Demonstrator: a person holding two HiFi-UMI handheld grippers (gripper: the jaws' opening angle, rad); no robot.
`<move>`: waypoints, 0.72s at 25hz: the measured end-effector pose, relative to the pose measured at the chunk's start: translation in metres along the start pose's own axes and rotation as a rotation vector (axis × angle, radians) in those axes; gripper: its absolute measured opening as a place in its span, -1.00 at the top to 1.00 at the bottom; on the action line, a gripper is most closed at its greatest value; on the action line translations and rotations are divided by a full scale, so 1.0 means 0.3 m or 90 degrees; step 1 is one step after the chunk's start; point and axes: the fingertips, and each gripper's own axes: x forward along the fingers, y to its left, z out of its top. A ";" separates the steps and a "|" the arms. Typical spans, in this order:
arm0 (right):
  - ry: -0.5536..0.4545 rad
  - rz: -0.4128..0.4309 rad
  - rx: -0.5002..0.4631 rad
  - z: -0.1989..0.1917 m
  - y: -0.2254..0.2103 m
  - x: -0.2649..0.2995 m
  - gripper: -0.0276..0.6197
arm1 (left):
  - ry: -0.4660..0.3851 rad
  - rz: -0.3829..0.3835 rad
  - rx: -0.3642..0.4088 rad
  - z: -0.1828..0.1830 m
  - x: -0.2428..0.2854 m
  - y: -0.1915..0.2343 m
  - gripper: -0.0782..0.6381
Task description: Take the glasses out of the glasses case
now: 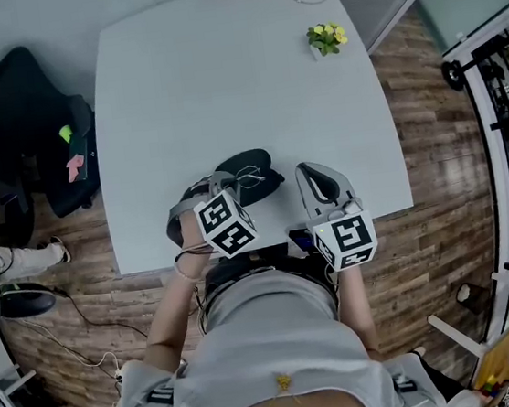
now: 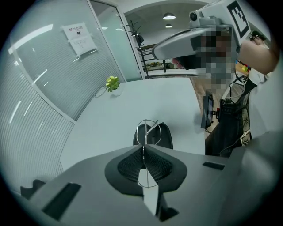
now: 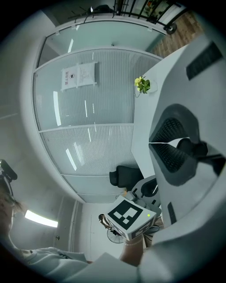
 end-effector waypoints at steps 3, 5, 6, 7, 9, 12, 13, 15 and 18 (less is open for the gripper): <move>-0.003 0.001 -0.006 0.007 0.006 -0.009 0.85 | -0.002 -0.005 0.004 0.015 -0.031 -0.002 0.70; -0.007 0.003 -0.007 0.014 0.012 -0.012 0.85 | -0.004 -0.008 0.004 0.024 -0.051 -0.001 0.70; -0.009 0.004 -0.007 0.018 0.014 -0.013 0.85 | -0.004 -0.008 0.005 0.028 -0.059 0.001 0.70; -0.011 0.005 -0.007 0.022 0.014 -0.015 0.85 | -0.004 -0.008 0.007 0.033 -0.066 0.002 0.70; -0.015 0.006 -0.008 0.027 0.015 -0.021 0.85 | -0.004 -0.009 0.008 0.042 -0.077 0.002 0.70; -0.019 0.006 -0.010 0.037 0.017 -0.025 0.86 | -0.007 -0.008 0.007 0.052 -0.090 0.005 0.70; -0.021 0.007 -0.011 0.040 0.020 -0.025 0.86 | -0.008 -0.008 0.006 0.053 -0.092 0.006 0.70; -0.022 0.010 -0.013 0.043 0.026 -0.026 0.86 | -0.008 -0.009 0.005 0.054 -0.095 0.004 0.70; -0.021 0.014 -0.017 0.045 0.035 -0.028 0.86 | -0.011 -0.009 0.005 0.057 -0.100 0.000 0.70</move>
